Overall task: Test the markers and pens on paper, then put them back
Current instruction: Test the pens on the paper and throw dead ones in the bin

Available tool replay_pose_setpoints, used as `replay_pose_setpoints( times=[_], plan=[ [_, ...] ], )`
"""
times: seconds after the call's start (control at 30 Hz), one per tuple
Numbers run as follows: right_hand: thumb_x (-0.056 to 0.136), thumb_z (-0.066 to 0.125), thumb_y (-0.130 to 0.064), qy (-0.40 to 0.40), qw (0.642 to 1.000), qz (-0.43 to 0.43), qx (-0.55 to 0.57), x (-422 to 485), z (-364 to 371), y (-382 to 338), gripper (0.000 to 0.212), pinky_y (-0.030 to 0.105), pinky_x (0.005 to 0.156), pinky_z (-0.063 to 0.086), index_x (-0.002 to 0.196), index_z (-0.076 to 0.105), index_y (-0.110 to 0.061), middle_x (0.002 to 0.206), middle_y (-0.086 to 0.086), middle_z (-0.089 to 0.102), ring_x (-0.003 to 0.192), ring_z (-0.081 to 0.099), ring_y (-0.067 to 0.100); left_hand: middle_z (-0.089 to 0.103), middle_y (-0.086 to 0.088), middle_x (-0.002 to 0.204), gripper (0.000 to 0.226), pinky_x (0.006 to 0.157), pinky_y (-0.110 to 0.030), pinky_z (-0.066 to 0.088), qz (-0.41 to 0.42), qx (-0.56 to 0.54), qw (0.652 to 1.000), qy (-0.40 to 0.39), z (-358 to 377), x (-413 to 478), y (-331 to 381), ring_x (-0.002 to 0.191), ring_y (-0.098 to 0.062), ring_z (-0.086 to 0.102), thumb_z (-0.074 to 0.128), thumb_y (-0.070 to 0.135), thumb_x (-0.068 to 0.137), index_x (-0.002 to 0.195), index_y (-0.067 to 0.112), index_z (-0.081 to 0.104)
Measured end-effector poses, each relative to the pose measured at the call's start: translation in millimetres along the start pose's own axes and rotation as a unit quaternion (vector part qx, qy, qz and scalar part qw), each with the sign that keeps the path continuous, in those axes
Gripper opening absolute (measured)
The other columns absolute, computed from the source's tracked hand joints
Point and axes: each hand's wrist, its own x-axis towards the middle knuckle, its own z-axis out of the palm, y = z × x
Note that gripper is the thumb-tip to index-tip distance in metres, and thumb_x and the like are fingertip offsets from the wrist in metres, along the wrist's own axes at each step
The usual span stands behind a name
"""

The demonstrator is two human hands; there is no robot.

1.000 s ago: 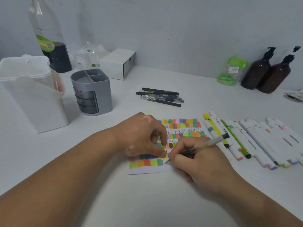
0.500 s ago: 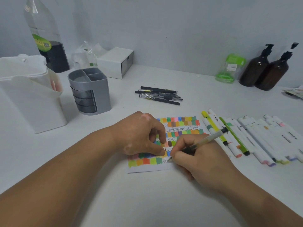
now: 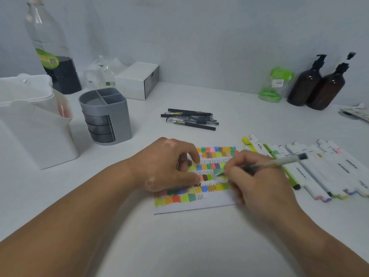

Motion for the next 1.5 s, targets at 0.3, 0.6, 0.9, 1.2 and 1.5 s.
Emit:
replay_pose_setpoints(
  times=[0.3,0.6,0.9,1.2,1.5],
  plan=[
    [0.068,0.082,-0.023,-0.001,0.968,0.058,0.243,17,-21,-1,0.013,0.028,0.044,0.047,0.075,0.075,-0.015,0.062,0.01,0.061,0.05,0.054,0.016,0.067,0.019,0.109,0.049,0.085,-0.037,0.058,-0.046,-0.191,0.976,0.098,-5,-1,9,0.098,-0.01,0.065,0.045,-0.002,0.099,0.117,0.044,0.045],
    [0.062,0.074,-0.023,-0.012,0.933,0.026,0.359,20,-32,-5,0.01,0.024,0.041,0.045,0.07,0.073,-0.016,0.063,0.012,0.064,0.049,0.056,0.017,0.071,0.019,0.119,0.023,0.082,-0.029,0.062,-0.057,-0.389,0.915,0.096,-4,0,17,0.095,-0.014,0.076,0.081,0.024,0.067,0.09,0.025,0.078],
    [0.07,0.073,-0.004,-0.021,0.941,0.002,0.337,19,-32,-6,0.014,0.026,0.042,0.047,0.07,0.074,-0.018,0.062,0.016,0.065,0.048,0.057,0.02,0.078,0.017,0.097,0.022,0.083,-0.034,0.062,-0.055,-0.325,0.941,0.079,-5,-1,16,0.089,-0.009,0.075,0.076,0.041,0.067,0.089,0.046,0.079],
    [0.081,0.067,-0.016,-0.058,0.966,-0.018,0.252,14,-25,-7,0.009,0.027,0.047,0.05,0.079,0.076,-0.018,0.07,0.016,0.072,0.055,0.062,0.021,0.078,0.015,0.098,0.022,0.078,-0.026,0.061,-0.017,-0.304,0.951,0.052,-4,-4,17,0.095,-0.009,0.074,0.076,0.038,0.075,0.096,0.046,0.079],
    [0.083,0.083,-0.023,-0.054,0.963,0.001,0.264,13,-21,-7,0.008,0.024,0.054,0.053,0.086,0.08,-0.016,0.072,0.014,0.073,0.059,0.066,0.018,0.077,0.016,0.089,0.019,0.073,-0.029,0.06,-0.006,-0.281,0.955,0.09,-4,-8,22,0.087,-0.01,0.075,0.075,0.044,0.071,0.09,0.044,0.077]
  ],
)
